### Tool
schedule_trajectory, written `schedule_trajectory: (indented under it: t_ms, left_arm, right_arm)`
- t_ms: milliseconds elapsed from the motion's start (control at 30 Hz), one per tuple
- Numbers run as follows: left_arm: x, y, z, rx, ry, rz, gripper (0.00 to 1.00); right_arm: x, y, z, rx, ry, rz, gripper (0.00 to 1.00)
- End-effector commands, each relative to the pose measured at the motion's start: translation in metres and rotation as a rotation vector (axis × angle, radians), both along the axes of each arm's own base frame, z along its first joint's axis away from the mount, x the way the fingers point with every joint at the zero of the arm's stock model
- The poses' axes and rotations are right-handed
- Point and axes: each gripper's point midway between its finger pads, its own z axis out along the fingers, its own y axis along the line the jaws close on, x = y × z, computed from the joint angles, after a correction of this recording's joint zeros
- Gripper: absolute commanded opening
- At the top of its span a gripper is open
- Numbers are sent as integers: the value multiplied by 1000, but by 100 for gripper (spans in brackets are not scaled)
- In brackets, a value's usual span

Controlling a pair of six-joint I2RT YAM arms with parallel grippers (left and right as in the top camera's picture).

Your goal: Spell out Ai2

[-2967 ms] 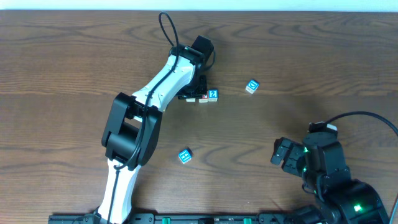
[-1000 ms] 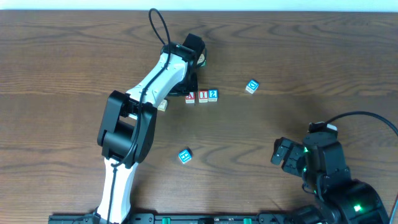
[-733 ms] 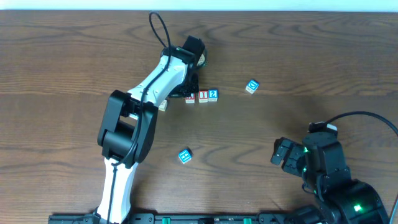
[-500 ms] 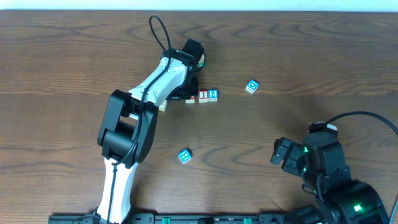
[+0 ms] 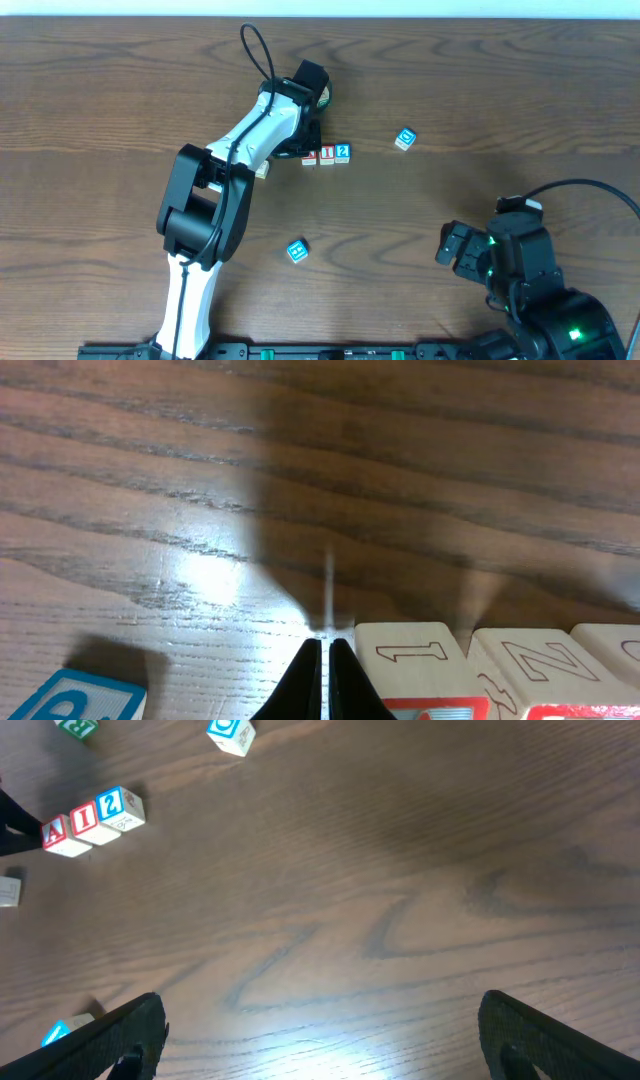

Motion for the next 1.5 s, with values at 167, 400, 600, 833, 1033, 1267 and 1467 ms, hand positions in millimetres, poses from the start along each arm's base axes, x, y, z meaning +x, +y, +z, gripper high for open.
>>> schedule_trajectory:
  t_ms: [167,400,600,833,1033,1267,1467]
  left_arm:
    - [4,0,-9,4,-4,-39,6]
    - [6,-4,-9,-17,-12,-42,6]
    - [5,-7,-8,-32,-7,-43,6]
    - [4,-2,-9,-19,3,-33,6]
    - [15,27,7,88,-39,13,6]
    - [50,60,121,16,-281,93,18]
    - [32,90,239,-60,-513,155,95]
  right_arm:
    - [0,1,1,10,-5,-10,99]
    - [0,1,1,10,-6,-10,99]
    - [0,1,1,10,-5,-10,99]
    - [0,1,1,10,-5,-10,99]
    - [0,1,1,10,-6,-10,99]
    - [0,1,1,10,-5,-10,99]
    - [0,1,1,10,-5,-10,99]
